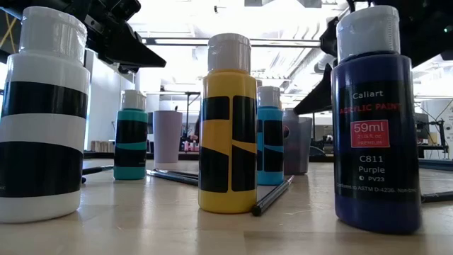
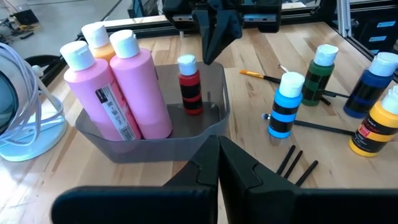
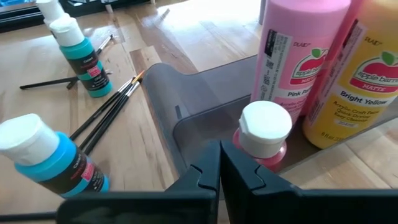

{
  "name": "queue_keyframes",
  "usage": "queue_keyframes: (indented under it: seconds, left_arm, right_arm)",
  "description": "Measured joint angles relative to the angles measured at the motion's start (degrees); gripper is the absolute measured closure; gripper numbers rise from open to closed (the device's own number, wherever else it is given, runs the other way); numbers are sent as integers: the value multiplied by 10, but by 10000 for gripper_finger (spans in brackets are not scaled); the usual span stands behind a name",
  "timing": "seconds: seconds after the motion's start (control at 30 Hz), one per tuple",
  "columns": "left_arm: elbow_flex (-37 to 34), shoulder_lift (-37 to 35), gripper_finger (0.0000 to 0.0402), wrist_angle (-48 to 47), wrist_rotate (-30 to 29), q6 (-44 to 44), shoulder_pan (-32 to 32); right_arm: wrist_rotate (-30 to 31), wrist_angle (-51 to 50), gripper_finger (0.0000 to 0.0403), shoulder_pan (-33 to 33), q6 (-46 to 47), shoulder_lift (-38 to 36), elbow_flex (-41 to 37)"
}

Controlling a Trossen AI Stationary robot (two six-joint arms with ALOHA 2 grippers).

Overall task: Pick & Place Paint Supplies
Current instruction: Put the red paint bottle into the black bin

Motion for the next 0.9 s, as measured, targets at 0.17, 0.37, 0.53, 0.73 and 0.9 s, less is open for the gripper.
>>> queue_keyframes:
  seconds: [0.17, 0.37, 0.53, 0.73, 0.9]
  left_arm:
    - [0, 0, 402, 0, 0, 0, 0]
    - [0, 0, 402, 1, -1, 0, 0]
    - [0, 0, 402, 2, -2, 0, 0]
    - [0, 0, 402, 5, -2, 0, 0]
    - [0, 0, 402, 5, -2, 0, 0]
  right_arm:
    - [-14, 0, 401, -6, 0, 0, 0]
    - [-8, 0, 401, -6, 0, 0, 0]
    - [-8, 0, 401, -16, 0, 0, 0]
    - [-8, 0, 401, -31, 0, 0, 0]
    - [-27, 0, 401, -36, 0, 0, 0]
